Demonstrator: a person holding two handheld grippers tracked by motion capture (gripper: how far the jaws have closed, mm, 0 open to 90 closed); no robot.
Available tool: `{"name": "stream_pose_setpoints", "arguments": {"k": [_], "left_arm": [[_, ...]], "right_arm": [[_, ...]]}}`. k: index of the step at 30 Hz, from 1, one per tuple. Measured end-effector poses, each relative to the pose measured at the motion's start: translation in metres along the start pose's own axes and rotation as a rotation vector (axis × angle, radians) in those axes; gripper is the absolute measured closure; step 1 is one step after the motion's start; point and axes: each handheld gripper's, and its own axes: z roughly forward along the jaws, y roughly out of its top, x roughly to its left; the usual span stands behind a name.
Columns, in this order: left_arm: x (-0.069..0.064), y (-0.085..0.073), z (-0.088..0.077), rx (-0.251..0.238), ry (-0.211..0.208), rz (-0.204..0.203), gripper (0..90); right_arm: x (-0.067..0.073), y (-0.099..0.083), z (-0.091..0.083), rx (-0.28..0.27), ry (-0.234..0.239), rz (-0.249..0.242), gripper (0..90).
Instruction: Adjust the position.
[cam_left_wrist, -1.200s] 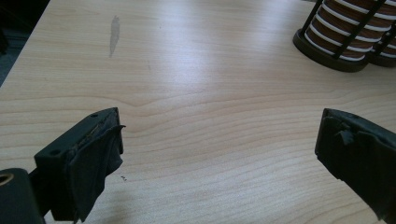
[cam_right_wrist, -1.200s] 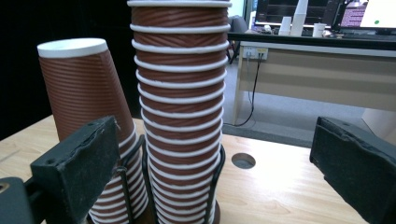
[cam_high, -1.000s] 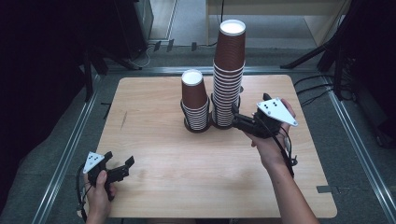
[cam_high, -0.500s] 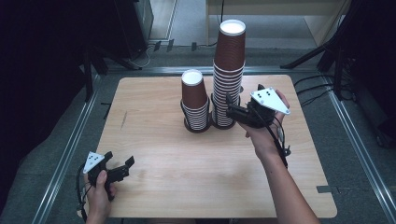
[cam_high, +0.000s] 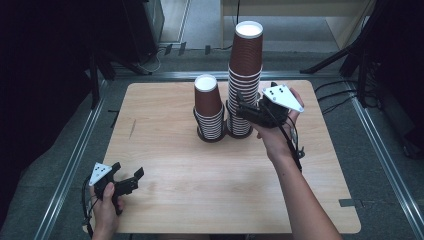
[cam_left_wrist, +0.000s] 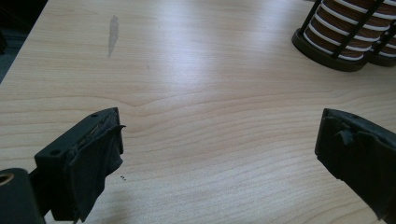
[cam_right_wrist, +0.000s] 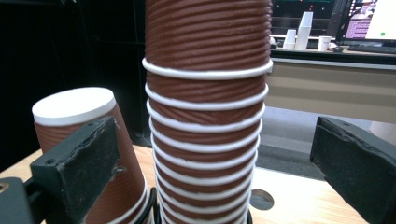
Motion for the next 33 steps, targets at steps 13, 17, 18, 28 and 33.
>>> {"name": "stream_pose_setpoints", "arguments": {"k": [13,17,18,28,33], "left_arm": [[0.000,0.000,0.000,-0.001,-0.002,0.000,0.9],[0.000,0.000,0.000,-0.002,-0.002,0.001,0.9],[0.000,0.000,0.000,-0.002,-0.002,0.001,0.9],[0.000,0.000,0.000,-0.004,-0.005,-0.001,1.0],[0.000,0.000,-0.001,-0.002,-0.007,0.002,0.9]], "right_arm": [[0.007,0.018,0.020,-0.019,-0.006,0.007,1.3],[0.009,0.026,0.028,-0.024,-0.012,0.013,1.3],[0.009,0.026,0.028,-0.024,-0.012,0.013,1.3],[0.008,0.037,0.045,-0.008,-0.033,0.039,1.2],[0.009,0.041,0.055,0.006,-0.034,0.052,1.2]]}}
